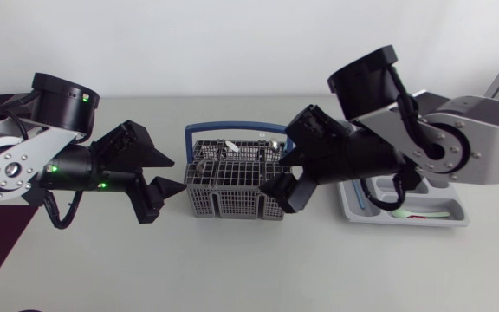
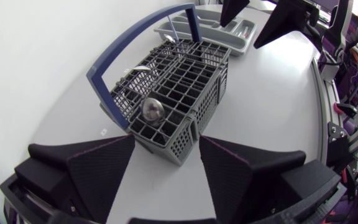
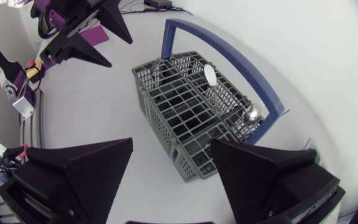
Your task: Unload the cutlery basket into the drawer organizer.
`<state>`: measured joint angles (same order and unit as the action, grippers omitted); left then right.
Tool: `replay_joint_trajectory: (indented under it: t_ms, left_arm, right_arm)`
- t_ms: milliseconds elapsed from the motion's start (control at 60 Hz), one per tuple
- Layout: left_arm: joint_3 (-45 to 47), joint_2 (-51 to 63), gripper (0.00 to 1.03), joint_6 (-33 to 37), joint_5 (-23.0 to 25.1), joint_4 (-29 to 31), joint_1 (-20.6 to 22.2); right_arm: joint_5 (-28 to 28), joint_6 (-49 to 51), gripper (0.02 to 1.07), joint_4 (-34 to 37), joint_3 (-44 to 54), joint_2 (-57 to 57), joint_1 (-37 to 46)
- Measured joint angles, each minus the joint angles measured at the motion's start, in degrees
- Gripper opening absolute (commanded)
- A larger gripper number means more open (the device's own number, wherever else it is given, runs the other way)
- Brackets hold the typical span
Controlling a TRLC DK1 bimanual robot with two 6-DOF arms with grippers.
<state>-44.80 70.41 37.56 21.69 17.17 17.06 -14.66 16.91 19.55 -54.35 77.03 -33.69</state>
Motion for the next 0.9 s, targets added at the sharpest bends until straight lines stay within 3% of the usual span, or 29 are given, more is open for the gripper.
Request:
replay_joint_trajectory:
  t_ms: [183, 400, 717, 900]
  left_arm:
    - [1.0, 0.0, 0.87, 0.0, 1.8, -2.3, -1.3]
    - [1.6, 0.4, 0.87, 0.0, 2.5, -5.2, -2.2]
    - [3.9, 1.6, 0.87, 0.0, 6.2, -8.5, -4.9]
    - [4.0, 2.3, 0.87, 0.2, 9.7, -9.6, -7.3]
  right_arm:
    - [-4.7, -7.3, 0.92, 0.0, -6.3, 6.6, -1.6]
    - [-6.2, -15.1, 0.91, -0.4, -12.8, 14.7, -4.2]
    - [-4.6, -22.2, 0.91, -8.4, -15.0, 21.9, -7.8]
    - [-0.5, -24.9, 0.87, -12.5, -16.6, 24.6, -8.6]
